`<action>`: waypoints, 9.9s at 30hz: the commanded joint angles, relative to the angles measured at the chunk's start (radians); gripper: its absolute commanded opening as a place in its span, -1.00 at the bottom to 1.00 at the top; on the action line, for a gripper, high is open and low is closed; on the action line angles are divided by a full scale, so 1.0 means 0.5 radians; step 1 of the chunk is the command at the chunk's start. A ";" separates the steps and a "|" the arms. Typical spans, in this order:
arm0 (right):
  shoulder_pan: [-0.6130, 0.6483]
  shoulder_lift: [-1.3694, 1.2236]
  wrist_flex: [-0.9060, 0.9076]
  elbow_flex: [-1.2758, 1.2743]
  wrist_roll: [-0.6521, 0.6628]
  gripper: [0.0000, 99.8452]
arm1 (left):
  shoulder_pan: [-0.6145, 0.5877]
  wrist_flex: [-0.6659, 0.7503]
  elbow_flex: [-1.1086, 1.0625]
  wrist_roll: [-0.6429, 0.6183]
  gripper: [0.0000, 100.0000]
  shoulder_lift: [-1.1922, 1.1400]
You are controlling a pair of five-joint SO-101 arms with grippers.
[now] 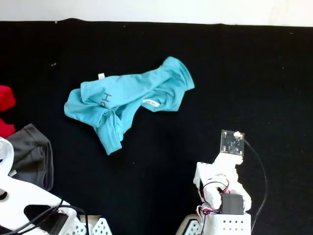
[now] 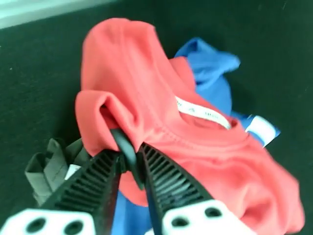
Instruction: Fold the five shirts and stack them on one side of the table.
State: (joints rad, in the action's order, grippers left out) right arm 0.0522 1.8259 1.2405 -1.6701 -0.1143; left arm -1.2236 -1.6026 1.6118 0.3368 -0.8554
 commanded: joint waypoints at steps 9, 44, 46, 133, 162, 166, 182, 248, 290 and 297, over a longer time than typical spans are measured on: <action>0.020 0.014 0.011 -0.278 0.021 -0.98 | 0.097 -0.344 0.078 0.276 -0.47 0.321; 0.020 0.014 0.011 -0.278 0.031 -0.98 | 1.794 0.724 -3.699 -0.169 -0.46 2.094; 0.020 0.014 0.008 -0.278 0.034 -0.98 | 1.886 0.850 -3.702 -0.295 -0.46 2.030; 1.109 -6.302 -0.600 5.872 0.470 -0.57 | 1.306 0.546 -4.104 -0.046 -0.98 1.447; 0.351 -5.200 0.848 6.866 0.810 -0.99 | 2.027 -0.316 -2.349 -0.052 -0.98 1.447; 0.167 -5.053 0.652 6.860 0.936 -0.99 | 2.180 -0.316 -1.950 -0.055 -0.98 1.447; -0.057 -4.583 1.051 6.860 0.991 -0.99 | 2.410 -0.322 -2.199 -0.341 -0.76 1.441; -0.358 -2.395 0.643 2.917 1.099 -0.99 | 3.175 0.862 -2.226 -0.675 -0.72 0.281; -0.410 -2.506 -0.548 4.282 1.099 -0.99 | 2.441 -0.344 -1.137 -0.657 -0.98 2.229; -0.404 -2.518 -0.683 4.359 1.102 -0.99 | 2.331 -0.344 -1.254 -0.466 -0.98 2.309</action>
State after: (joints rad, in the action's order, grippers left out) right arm -0.1396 0.5769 0.9337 0.4764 0.4258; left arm -0.0207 -1.7714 1.0042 0.0806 0.2831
